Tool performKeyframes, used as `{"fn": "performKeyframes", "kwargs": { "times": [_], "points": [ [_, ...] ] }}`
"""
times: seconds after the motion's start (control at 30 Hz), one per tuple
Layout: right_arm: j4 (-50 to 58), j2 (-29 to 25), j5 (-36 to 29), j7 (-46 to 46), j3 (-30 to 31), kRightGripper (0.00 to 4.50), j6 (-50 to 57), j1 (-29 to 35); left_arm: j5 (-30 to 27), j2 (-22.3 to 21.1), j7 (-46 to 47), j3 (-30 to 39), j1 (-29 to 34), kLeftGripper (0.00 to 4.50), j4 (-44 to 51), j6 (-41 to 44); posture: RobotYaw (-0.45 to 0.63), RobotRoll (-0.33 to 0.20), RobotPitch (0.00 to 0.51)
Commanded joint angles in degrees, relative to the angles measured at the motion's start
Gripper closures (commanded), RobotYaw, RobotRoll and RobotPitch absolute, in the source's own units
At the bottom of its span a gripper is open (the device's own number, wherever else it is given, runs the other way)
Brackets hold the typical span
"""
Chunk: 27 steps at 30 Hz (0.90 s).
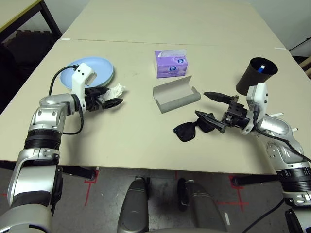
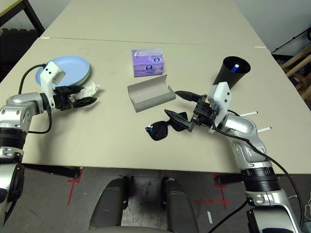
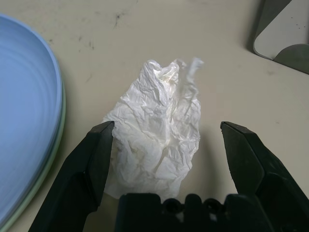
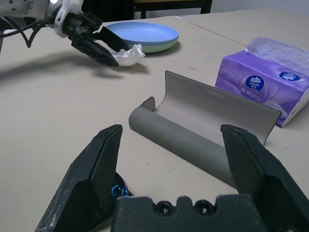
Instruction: Organize and tidy the items on the table.
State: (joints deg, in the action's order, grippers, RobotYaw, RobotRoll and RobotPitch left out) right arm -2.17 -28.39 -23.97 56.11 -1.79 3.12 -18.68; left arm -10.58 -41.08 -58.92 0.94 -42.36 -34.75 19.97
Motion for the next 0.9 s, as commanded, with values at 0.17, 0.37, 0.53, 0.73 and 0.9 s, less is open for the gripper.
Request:
{"fn": "performKeyframes", "kwargs": {
  "times": [0.17, 0.37, 0.53, 0.73, 0.9],
  "points": [
    [0.4, 0.3, -0.4, 0.2, -0.2, 0.00, -0.1, 0.8, 1.1, 0.2, 0.5, -0.2, -0.7, 1.40, -0.8, -1.0, 0.15, 0.000, 0.175],
    [0.4, 0.5, -0.3, 0.1, -0.3, 0.00, 0.0, 0.7, 1.3, 0.1, 0.5, -0.2, -1.2, 3.73, -1.1, -1.1, 0.15, 0.000, 0.175],
    [0.5, 0.6, -0.4, 0.0, -0.3, 0.00, 0.0, 0.7, 1.6, -0.1, 0.4, -0.4, -1.5, 4.49, -1.3, -1.4, 0.15, 0.000, 0.176],
    [0.0, 0.7, -0.3, 0.2, -0.4, 0.00, -0.4, 0.9, 1.7, -0.1, 0.1, -0.3, -2.3, 4.49, -0.9, -1.0, 0.15, 0.000, 0.176],
    [-0.1, 0.8, -0.3, 0.4, -0.4, 0.00, -0.6, 1.2, 0.1, -0.1, 0.8, 1.7, -5.0, 4.49, -0.1, 0.7, 0.15, 0.000, 0.175]
  ]
}}
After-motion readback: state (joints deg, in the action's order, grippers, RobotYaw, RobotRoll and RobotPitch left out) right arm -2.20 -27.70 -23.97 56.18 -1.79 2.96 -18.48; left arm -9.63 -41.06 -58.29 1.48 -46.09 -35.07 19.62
